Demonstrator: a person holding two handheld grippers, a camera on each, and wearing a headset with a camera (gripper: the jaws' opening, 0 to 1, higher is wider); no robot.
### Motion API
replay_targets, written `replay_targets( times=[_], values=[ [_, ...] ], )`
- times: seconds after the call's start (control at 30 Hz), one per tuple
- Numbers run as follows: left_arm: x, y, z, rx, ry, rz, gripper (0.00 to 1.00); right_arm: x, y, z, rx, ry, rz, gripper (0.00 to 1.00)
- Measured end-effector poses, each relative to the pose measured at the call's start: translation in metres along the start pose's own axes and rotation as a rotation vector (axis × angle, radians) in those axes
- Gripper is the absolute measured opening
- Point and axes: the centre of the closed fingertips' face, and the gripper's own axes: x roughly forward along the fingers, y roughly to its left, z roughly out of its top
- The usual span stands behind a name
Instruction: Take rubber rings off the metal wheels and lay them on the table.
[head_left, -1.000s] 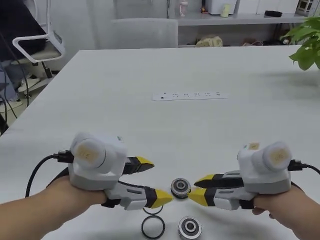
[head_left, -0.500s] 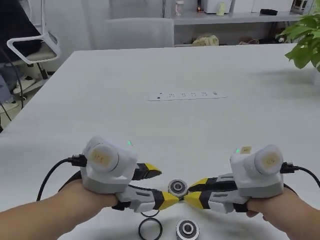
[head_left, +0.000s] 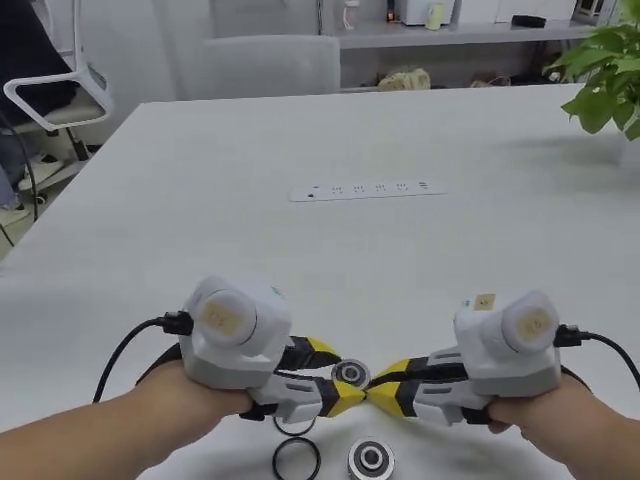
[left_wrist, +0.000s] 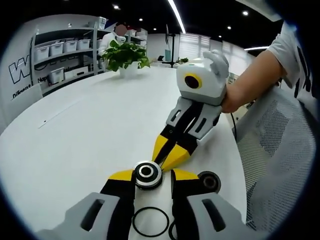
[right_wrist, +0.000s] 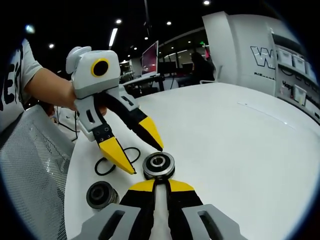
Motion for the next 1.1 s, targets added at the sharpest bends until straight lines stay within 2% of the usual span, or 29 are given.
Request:
replay_targets(
  times=[0.2,0.33,0.53,0.67,0.87,0.97,1.1],
  values=[
    [0.0033,0.0026,-0.0028,0.005,0.021,0.006,0.17,0.0005,0.0012,0.0003,-0.008,0.000,0.002,0.05],
    [0.0041,0.0066,-0.0026,-0.006,0.017,0.021,0.13,0.0004,0.0015,0.0006,-0.009,-0.001,0.002,0.05],
    [0.0057,0.0076,-0.0027,0.027,0.016,0.039,0.09,0.0006,-0.0004,0.0002,-0.007,-0.003,-0.003,0.03],
    [0.0063,0.0098,-0.0028,0.023,0.019,0.053,0.08,0.0004,-0.0007,0.0001,0.011,-0.001,-0.010,0.01],
    [0.0061,0.0093,-0.0026,0.033,0.022,0.068,0.07,0.0003,-0.0032,0.0000,0.091,-0.011,-0.028,0.00],
    [0.0063,0.0087,-0.0024,0.032,0.026,0.075,0.07,-0.0006,-0.0049,0.0008,0.184,-0.031,-0.031,0.00],
    [0.0059,0.0084,-0.0025,0.029,0.029,0.084,0.07,-0.0035,-0.0073,0.0034,0.225,-0.053,-0.033,0.00]
  ],
)
